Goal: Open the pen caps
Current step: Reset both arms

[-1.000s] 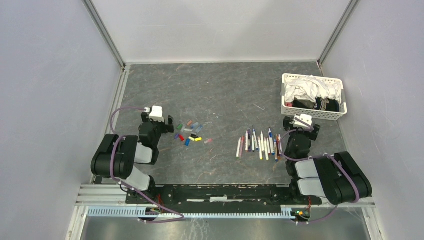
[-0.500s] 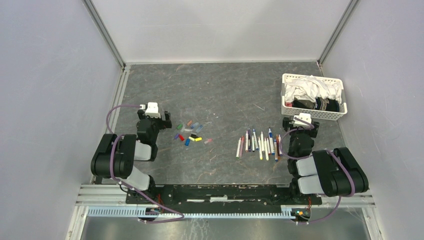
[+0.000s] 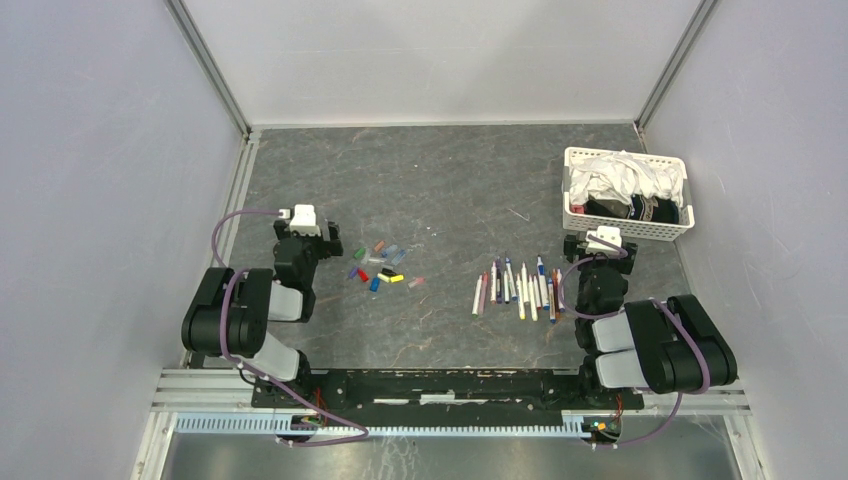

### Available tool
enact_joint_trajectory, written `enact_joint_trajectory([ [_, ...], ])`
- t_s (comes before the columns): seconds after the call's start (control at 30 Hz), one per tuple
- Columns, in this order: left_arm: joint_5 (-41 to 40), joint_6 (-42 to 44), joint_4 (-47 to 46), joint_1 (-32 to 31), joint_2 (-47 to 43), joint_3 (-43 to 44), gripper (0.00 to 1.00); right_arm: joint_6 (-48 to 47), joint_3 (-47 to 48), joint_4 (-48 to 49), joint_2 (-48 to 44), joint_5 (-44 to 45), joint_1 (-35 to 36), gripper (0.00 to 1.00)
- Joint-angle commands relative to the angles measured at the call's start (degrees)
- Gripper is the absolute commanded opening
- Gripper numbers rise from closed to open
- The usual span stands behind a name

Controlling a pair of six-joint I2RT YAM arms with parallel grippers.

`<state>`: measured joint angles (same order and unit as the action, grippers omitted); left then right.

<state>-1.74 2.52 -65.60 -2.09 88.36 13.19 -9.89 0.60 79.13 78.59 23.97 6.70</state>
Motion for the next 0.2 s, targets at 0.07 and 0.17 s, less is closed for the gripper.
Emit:
enact_joint_trajectory([
  [0.07, -1.69, -2.34, -0.33, 0.2, -0.12, 1.66, 1.0, 0.83, -6.35, 2.15, -0.83, -0.95, -0.19, 0.98],
  [0.17, -1.82, -2.35, -0.36, 0.17, -0.11, 1.66, 1.0, 0.84, -6.38, 2.16, -0.8, -0.93, -0.26, 0.98],
])
